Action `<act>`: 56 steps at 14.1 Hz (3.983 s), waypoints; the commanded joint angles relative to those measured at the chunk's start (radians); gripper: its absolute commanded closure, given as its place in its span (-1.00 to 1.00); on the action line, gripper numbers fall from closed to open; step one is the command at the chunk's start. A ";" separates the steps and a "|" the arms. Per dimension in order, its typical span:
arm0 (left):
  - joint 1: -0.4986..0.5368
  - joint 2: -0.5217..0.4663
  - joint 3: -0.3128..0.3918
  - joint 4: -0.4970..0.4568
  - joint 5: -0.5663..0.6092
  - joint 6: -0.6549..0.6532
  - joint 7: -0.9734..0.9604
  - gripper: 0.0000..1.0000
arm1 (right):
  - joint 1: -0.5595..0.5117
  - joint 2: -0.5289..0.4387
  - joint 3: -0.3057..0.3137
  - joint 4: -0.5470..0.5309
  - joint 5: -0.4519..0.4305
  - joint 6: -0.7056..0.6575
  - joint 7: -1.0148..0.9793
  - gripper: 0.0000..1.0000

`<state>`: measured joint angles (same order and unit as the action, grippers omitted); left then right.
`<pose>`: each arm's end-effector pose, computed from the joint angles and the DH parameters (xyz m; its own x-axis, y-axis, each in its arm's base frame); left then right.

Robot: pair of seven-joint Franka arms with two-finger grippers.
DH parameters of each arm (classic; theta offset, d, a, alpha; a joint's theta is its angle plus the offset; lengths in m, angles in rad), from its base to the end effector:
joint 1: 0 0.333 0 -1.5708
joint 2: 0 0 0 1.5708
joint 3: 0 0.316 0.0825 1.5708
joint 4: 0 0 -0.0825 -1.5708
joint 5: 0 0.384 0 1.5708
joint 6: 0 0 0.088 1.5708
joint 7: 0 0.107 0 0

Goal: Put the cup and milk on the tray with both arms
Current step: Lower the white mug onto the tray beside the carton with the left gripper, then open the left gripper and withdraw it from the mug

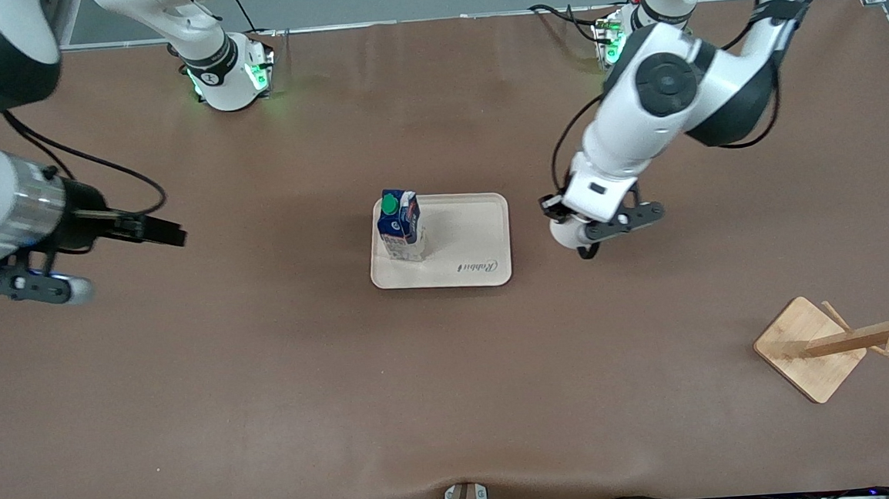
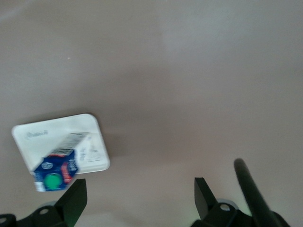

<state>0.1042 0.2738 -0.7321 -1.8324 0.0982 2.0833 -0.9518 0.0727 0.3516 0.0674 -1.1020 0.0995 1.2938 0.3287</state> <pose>0.5191 -0.3363 0.4209 0.9547 0.2937 -0.0469 0.2970 -0.9501 0.0958 0.6209 0.0912 0.6098 0.9690 -0.1614 -0.1873 -0.1761 -0.9822 -0.0647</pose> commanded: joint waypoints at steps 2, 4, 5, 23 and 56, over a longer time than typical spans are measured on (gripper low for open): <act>-0.128 0.154 0.002 0.117 0.119 -0.008 -0.252 1.00 | -0.120 -0.077 0.019 -0.120 -0.020 0.053 -0.216 -1.00; -0.176 0.223 0.003 0.152 0.136 -0.008 -0.301 1.00 | -0.148 -0.149 0.014 -0.226 -0.024 0.119 -0.363 -1.00; -0.207 0.246 0.006 0.160 0.141 -0.008 -0.321 1.00 | -0.163 -0.202 0.014 -0.313 -0.026 0.163 -0.399 -1.00; -0.462 0.455 0.218 0.220 0.143 0.064 -0.427 0.92 | -0.157 -0.356 -0.014 -0.489 -0.078 0.220 -0.412 -1.00; 0.169 -0.181 0.275 0.328 0.117 -0.523 0.553 -1.00 | -0.063 -0.353 -0.104 -0.473 -0.078 0.216 -0.412 -1.00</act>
<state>0.3089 0.1753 -0.5017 -1.4858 0.2264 1.6029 -0.4291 -0.0004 0.0039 -0.0319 -1.5827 0.0364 1.5225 -0.0815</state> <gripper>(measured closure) 0.000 0.000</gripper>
